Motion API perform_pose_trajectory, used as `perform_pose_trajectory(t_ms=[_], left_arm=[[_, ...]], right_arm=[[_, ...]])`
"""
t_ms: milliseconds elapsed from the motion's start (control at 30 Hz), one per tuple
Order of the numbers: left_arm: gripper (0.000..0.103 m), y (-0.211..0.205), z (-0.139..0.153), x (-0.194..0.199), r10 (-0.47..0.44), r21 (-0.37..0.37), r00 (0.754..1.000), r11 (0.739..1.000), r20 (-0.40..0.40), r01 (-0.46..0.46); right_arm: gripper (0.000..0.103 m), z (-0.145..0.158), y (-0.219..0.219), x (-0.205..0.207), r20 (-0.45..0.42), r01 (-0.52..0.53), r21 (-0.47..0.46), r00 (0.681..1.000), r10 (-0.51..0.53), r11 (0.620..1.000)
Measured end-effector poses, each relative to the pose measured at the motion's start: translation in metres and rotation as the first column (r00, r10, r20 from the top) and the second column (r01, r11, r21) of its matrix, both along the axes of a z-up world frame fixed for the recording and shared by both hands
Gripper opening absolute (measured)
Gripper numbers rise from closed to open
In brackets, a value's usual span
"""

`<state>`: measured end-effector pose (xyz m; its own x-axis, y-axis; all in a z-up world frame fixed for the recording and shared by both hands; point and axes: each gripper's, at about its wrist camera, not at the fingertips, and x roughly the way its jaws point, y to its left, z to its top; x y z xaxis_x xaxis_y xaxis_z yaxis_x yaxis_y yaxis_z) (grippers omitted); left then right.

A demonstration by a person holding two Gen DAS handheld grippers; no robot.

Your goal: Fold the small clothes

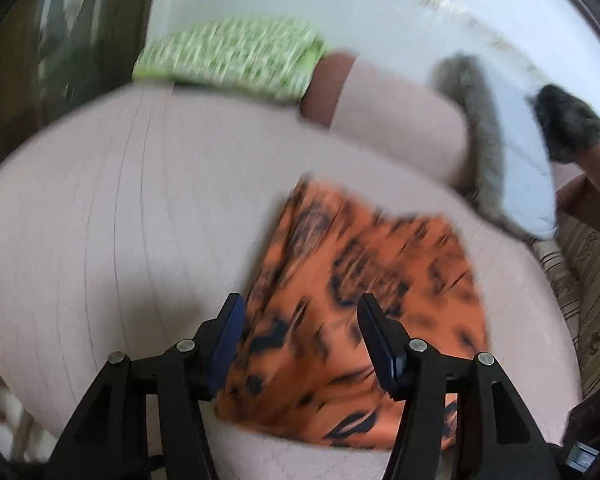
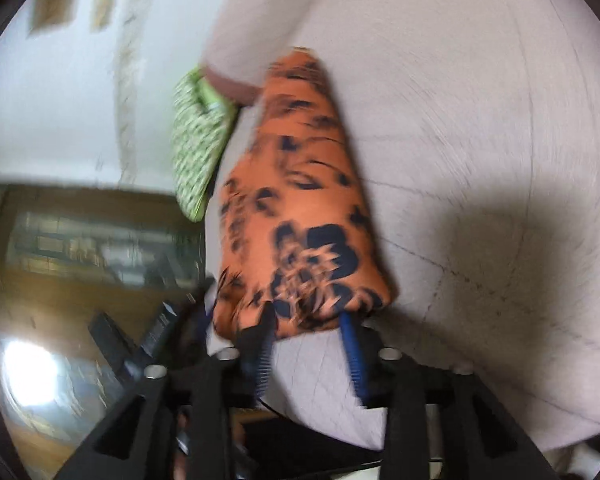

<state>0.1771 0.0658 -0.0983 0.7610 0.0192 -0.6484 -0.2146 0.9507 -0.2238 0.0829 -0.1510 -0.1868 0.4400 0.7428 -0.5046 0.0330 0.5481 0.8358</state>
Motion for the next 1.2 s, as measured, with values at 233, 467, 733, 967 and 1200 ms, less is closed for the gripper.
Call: perform_pose_trajectory(t_ms=[233,467,733,967,1200], left_arm=[[0.069,-0.014,-0.060,0.052,0.006,0.058,0.965,0.998,-0.263,0.010],[0.075,-0.016,-0.067,0.045,-0.001,0.081,0.976,0.997,-0.216,0.018],[0.076,-0.005,-0.069,0.047,0.002,-0.026,0.972,1.000,-0.234,-0.008],[0.076,-0.003,-0.069,0.045,0.000,-0.028,0.973,1.000,-0.232,-0.007],[0.077,0.000,-0.068,0.038,-0.003,-0.031,0.973,0.999,-0.229,-0.004]], right_arm=[[0.084,0.015,-0.031,0.050,0.051,0.078,-0.088,0.996,-0.074,0.993],[0.029,-0.043,-0.007,0.088,-0.092,-0.012,-0.002,0.996,0.011,1.000],[0.067,-0.001,0.007,0.095,-0.025,-0.035,-0.084,0.999,0.033,0.996],[0.073,-0.019,0.009,0.153,-0.035,0.021,-0.026,0.999,-0.022,0.999],[0.034,-0.031,0.029,0.160,-0.064,-0.012,-0.123,0.998,0.004,0.992]])
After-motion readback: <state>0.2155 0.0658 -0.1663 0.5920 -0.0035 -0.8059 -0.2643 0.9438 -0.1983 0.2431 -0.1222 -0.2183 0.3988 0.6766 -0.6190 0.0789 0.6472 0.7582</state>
